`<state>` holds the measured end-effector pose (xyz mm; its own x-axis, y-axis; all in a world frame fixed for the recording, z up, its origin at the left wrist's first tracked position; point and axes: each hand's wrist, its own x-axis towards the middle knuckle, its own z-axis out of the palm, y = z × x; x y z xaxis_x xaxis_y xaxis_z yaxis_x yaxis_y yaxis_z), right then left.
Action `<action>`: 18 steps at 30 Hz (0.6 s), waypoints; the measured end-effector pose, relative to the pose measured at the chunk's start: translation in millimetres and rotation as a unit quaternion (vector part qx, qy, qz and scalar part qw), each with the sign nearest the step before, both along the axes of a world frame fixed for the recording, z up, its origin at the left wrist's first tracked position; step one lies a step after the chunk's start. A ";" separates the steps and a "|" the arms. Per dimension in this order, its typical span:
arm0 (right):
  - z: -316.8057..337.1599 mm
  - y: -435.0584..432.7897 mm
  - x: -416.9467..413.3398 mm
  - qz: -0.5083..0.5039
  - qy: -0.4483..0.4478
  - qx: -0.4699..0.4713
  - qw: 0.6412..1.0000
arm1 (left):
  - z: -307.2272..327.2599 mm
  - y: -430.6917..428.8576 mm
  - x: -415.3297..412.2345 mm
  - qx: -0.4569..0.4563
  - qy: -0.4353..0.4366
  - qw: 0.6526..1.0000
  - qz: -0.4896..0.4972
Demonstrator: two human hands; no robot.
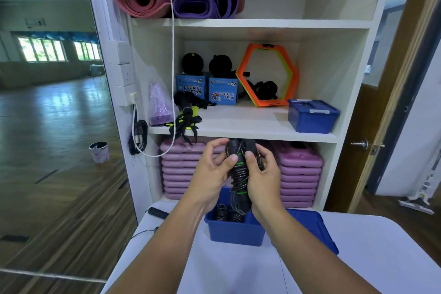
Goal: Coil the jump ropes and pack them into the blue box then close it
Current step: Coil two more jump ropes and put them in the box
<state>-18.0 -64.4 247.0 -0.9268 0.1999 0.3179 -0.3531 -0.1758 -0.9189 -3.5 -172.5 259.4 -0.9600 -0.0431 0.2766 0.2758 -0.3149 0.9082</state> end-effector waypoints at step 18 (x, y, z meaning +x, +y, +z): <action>8.0 12.5 -6.5 -0.043 0.059 0.060 0.995 | 6.4 -8.8 -11.3 -0.475 0.288 0.788 0.265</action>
